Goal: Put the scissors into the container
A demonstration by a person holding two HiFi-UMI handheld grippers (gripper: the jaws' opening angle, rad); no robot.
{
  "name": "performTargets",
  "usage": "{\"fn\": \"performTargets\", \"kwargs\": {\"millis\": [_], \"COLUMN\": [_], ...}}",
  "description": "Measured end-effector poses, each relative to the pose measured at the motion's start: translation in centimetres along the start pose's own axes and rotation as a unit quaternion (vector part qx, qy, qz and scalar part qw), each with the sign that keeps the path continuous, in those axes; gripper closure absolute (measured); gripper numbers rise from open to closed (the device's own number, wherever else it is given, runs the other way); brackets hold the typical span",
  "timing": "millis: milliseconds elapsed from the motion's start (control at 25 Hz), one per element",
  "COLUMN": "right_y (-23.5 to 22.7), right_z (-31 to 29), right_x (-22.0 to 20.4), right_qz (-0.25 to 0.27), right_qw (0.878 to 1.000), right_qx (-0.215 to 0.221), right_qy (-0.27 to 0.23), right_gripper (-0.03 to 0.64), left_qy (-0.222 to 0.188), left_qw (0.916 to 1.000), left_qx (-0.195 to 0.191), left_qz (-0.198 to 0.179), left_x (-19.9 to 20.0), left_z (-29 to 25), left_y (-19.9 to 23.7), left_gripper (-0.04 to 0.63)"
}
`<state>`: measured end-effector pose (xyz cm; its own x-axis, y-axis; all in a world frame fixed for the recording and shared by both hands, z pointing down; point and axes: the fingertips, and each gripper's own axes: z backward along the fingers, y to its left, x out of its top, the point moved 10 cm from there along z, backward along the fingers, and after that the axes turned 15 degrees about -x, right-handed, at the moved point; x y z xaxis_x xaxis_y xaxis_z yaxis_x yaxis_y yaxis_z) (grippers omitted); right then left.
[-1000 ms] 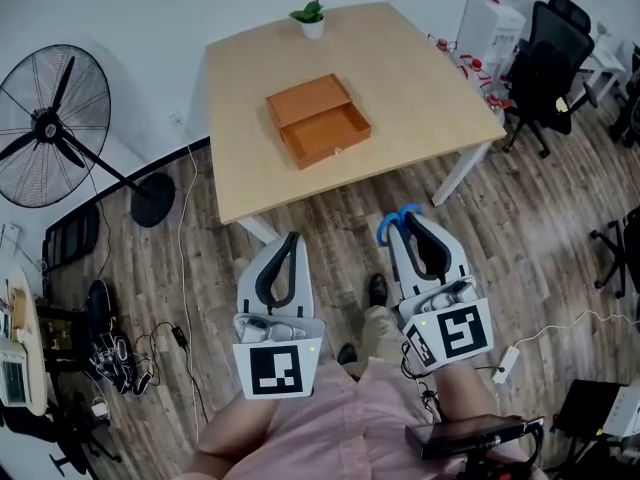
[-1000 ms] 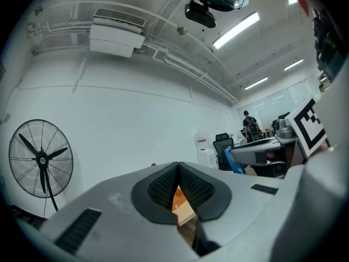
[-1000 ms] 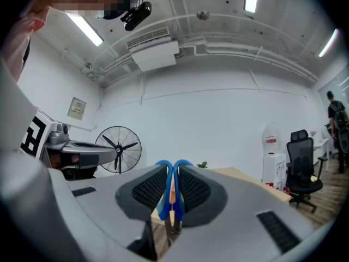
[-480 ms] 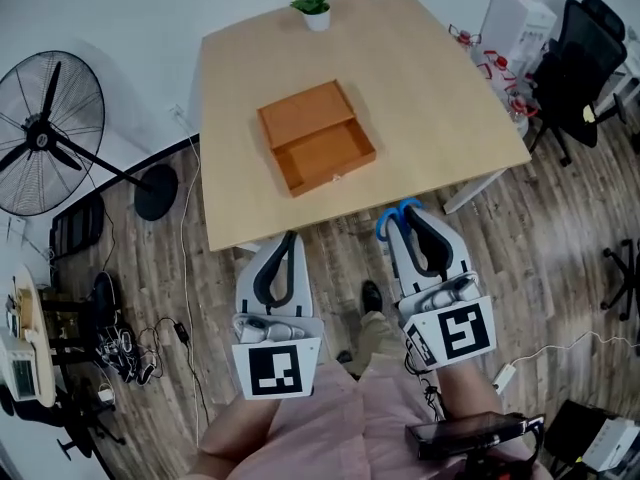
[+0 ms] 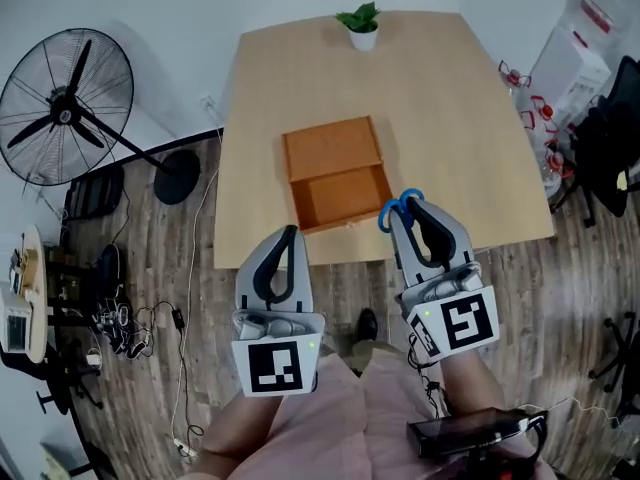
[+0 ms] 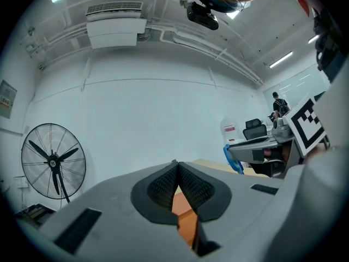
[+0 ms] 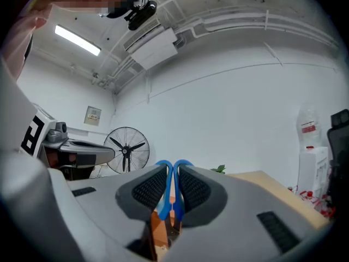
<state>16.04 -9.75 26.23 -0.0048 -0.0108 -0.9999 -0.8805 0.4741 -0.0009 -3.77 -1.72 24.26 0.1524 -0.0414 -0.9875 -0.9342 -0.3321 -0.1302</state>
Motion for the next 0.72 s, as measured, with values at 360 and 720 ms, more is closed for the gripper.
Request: {"fn": "performTargets", "kwargs": {"millis": [360, 720], "right_y": [-0.3, 0.5], "right_z": [-5.2, -9.3], "right_x": [2.1, 2.7], "right_qz": [0.024, 0.045], "right_qw": [0.998, 0.995], "right_qx": [0.054, 0.079], "right_qy": [-0.037, -0.047], "right_gripper": [0.545, 0.545], "left_qy": [-0.035, -0.040], "left_qw": [0.9975, 0.9962], "left_qx": [0.061, 0.077], "left_qz": [-0.009, -0.007], "left_x": [1.4, 1.3], "left_z": [-1.8, -3.9], "left_y": [2.5, 5.5], "left_gripper": [0.586, 0.586]}}
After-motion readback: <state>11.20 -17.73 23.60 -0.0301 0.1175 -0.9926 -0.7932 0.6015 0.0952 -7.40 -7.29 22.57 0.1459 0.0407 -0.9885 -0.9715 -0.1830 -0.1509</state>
